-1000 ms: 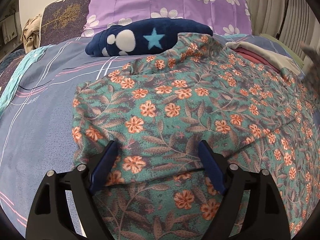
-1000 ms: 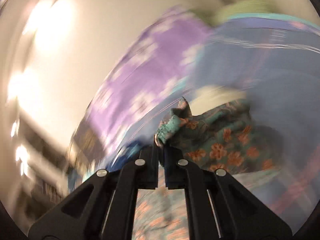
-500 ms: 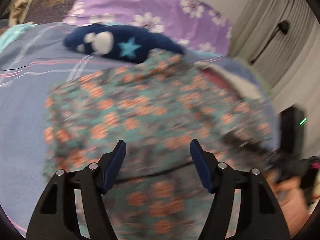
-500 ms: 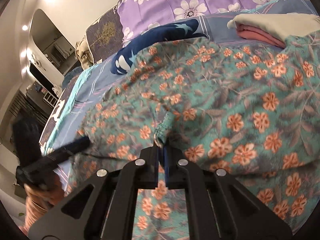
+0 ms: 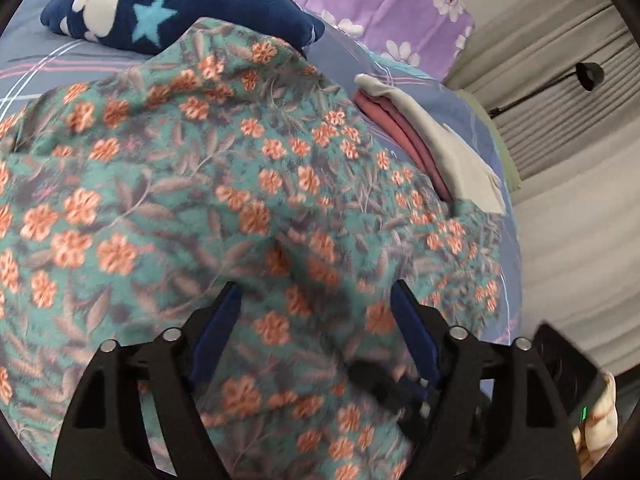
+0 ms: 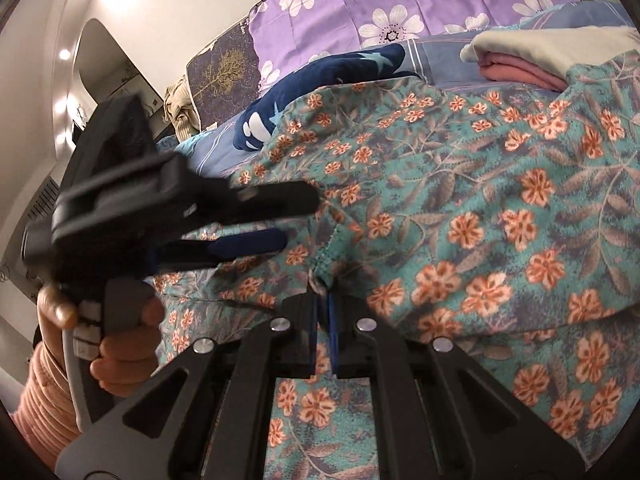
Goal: Fold small clothes
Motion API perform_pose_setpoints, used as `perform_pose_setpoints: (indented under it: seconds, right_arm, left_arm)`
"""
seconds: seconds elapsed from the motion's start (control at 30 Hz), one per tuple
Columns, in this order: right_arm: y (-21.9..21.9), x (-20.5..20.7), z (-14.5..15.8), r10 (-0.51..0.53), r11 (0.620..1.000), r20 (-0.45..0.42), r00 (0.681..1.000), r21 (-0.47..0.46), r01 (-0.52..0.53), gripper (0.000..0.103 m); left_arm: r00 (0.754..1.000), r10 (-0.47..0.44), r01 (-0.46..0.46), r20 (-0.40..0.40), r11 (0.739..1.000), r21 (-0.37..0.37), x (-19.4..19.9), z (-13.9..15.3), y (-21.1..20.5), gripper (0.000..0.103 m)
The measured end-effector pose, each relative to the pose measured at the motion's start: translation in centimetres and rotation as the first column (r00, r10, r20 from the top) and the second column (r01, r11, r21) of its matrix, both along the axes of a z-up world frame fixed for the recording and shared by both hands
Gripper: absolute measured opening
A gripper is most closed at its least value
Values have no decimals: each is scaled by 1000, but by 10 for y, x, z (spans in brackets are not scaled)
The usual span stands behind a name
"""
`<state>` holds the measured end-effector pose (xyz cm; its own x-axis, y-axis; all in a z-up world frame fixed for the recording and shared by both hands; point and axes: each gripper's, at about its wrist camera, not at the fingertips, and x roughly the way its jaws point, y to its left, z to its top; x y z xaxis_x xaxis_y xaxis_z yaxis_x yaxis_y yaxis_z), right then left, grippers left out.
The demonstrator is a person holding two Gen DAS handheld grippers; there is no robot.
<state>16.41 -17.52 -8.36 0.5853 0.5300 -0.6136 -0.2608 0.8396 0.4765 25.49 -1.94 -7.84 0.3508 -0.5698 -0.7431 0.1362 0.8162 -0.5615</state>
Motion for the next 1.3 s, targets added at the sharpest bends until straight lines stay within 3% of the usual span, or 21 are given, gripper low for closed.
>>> perform_pose_setpoints:
  seconds: [0.1,0.13,0.17,0.27,0.43,0.6,0.7,1.13,1.3]
  right_arm:
    - [4,-2,2,11,1000,13,1000,-16,-11,6]
    - [4,-2,2,13,1000,15,1000,-14,-13,7]
    - [4,-2,3,16,1000,17,1000,-10,-16,8]
    - [3,-2,5,25,1000,19,999,-5,-25,10]
    - [1,-10,18,12,995,55,998,-95,-7,10]
    - [-8,2,-1,-66,992,-38,997,-111,61,8]
    - [-16,8,-8,-94,993,-91,991,-83,87,3]
    - [-13,2,-8,-93,986,-70,993,-145,82,4]
    - [-11,1,-8,-92,986,-70,993,-149,81,4]
  left_arm:
    - [1000,4,-4,3,999,32,10,2,-11,80]
    - [1000,-10,9,25,998,68,11,3,-17,52]
    - [999,-36,33,30,995,99,12,3,-21,4]
    - [997,-63,56,51,989,137,11,9,-28,3]
    - [978,-72,45,196,989,143,7,67,-21,3]
    - [940,-67,5,334,984,181,-5,127,-2,3]
    - [930,-59,-13,362,981,194,-14,143,15,3]
    - [932,53,-145,360,961,235,-36,137,104,3]
    - [941,119,-205,316,945,255,-43,108,146,3]
